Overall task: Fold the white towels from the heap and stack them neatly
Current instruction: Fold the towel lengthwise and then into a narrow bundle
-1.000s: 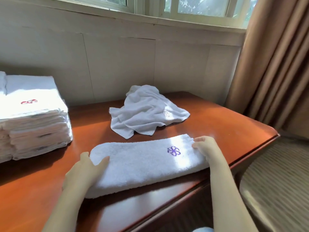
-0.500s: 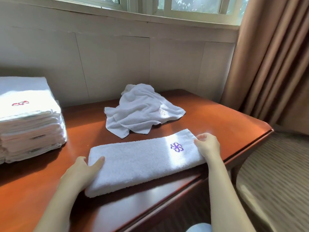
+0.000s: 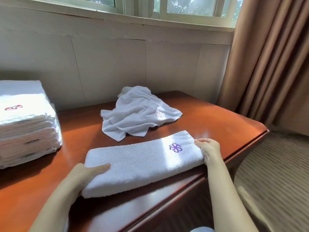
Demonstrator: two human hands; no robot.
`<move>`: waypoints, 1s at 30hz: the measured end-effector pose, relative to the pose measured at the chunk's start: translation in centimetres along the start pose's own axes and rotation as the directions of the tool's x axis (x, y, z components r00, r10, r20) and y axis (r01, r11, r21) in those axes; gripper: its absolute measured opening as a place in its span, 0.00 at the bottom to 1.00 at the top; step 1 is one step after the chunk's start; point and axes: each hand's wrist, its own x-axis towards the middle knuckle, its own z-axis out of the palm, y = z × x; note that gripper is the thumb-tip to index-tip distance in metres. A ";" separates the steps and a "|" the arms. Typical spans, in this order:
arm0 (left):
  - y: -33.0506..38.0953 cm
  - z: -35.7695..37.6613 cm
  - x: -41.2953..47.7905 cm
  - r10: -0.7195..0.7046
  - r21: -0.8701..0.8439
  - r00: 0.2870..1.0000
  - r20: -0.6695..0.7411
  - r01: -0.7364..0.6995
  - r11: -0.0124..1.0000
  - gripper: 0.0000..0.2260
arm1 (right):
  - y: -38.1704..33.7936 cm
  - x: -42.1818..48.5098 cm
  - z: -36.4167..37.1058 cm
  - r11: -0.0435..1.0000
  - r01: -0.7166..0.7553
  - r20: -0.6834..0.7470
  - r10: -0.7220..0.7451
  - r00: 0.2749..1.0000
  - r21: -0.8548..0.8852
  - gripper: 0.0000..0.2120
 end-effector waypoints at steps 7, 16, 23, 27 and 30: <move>-0.7 -0.7 0.3 0.061 0.202 0.998 -0.033 -0.053 0.978 0.24 | -1.5 -1.5 -0.6 0.660 0.160 0.047 -0.186 0.981 -0.734 0.04; -0.6 -1.3 -1.0 0.073 -0.083 0.988 0.133 -0.062 0.995 0.36 | -1.9 -8.3 8.6 0.202 0.822 0.672 -0.489 0.556 -0.533 0.17; -1.7 -0.7 0.9 0.014 -0.297 0.915 -0.403 -0.145 0.944 0.43 | -2.1 -10.3 11.4 0.097 0.763 0.767 0.009 0.642 -0.639 0.25; -1.3 1.9 -0.1 0.091 -0.061 0.965 -0.246 -0.109 0.992 0.49 | -3.1 -9.5 10.8 0.160 0.737 0.753 0.072 0.655 -0.657 0.28; -1.0 2.1 0.1 0.229 0.043 0.913 -0.338 -0.228 0.973 0.49 | -3.2 -9.6 10.5 0.163 0.739 0.755 0.066 0.653 -0.654 0.28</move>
